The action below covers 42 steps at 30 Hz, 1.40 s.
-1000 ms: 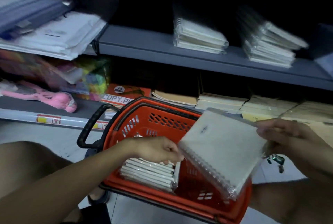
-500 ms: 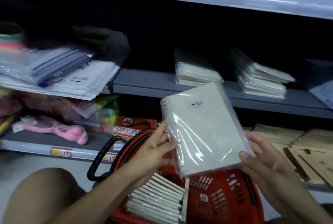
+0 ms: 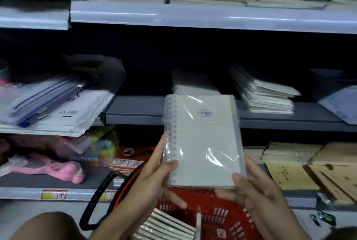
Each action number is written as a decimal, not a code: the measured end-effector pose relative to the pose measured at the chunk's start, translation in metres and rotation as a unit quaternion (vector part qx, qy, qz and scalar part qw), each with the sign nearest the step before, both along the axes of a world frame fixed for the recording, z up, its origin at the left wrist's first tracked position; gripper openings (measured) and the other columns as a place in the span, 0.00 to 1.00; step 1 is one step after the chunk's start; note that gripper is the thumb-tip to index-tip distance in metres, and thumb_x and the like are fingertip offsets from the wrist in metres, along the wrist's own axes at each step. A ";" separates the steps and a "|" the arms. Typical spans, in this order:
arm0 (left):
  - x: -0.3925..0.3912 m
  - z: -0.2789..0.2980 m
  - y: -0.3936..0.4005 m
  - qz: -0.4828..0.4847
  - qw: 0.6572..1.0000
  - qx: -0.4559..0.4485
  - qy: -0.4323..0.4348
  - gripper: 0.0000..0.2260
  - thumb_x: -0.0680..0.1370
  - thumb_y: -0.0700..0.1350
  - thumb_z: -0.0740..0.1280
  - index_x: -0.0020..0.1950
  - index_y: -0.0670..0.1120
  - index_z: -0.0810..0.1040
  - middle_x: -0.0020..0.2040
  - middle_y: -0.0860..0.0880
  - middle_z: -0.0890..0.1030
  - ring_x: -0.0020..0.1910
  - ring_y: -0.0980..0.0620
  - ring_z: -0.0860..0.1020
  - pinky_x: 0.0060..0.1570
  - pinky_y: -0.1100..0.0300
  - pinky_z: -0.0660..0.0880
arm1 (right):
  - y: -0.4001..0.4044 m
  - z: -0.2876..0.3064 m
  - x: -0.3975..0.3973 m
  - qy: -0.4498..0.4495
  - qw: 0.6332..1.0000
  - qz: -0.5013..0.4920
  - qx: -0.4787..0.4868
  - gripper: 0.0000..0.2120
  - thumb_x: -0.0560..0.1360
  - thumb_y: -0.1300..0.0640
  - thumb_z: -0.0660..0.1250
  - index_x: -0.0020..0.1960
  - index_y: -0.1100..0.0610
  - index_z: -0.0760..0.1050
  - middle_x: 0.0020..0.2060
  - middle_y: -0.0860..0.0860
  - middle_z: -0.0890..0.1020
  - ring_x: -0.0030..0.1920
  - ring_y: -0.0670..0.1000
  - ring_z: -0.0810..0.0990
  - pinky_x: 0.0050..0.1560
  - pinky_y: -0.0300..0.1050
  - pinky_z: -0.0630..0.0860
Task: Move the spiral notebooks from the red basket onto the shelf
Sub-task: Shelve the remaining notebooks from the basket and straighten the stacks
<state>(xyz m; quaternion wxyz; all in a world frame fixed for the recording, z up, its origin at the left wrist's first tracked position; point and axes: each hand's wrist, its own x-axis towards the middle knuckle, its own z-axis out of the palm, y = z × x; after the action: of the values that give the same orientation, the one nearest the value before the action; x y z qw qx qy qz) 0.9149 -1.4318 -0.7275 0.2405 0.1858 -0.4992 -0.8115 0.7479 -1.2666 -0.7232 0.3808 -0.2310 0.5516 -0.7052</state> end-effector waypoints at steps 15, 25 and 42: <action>-0.069 0.058 -0.060 0.065 0.995 -0.079 0.021 0.25 0.81 0.39 0.65 0.77 0.50 0.66 0.63 0.45 0.82 0.60 0.42 0.82 0.53 0.44 0.81 | -0.074 0.047 -0.066 -0.017 0.999 0.017 -0.028 0.18 0.82 0.64 0.60 0.70 0.57 0.72 0.58 0.56 0.84 0.56 0.58 0.84 0.57 0.53 0.81; -0.077 0.035 -0.052 0.219 0.969 -0.112 -0.038 0.25 0.74 0.38 0.74 0.70 0.49 0.74 0.58 0.52 0.84 0.51 0.48 0.86 0.55 0.52 0.80 | -0.086 0.039 -0.084 -0.018 0.997 -0.078 0.000 0.26 0.73 0.68 0.71 0.68 0.57 0.68 0.57 0.62 0.81 0.48 0.61 0.87 0.55 0.49 0.82; -0.140 0.045 -0.118 0.334 0.905 -0.231 -0.125 0.13 0.70 0.56 0.78 0.53 0.56 0.84 0.54 0.44 0.82 0.38 0.56 0.79 0.48 0.54 0.82 | -0.172 0.028 -0.127 0.131 0.963 -0.236 0.009 0.16 0.74 0.55 0.75 0.59 0.58 0.79 0.38 0.58 0.84 0.29 0.51 0.80 0.30 0.46 0.81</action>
<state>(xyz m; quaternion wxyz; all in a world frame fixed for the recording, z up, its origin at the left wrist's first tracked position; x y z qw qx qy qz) 0.7746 -1.5499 -0.6823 0.4694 0.3812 -0.6070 -0.5156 0.6214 -1.4382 -0.6950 0.1300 -0.1810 0.6417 -0.7338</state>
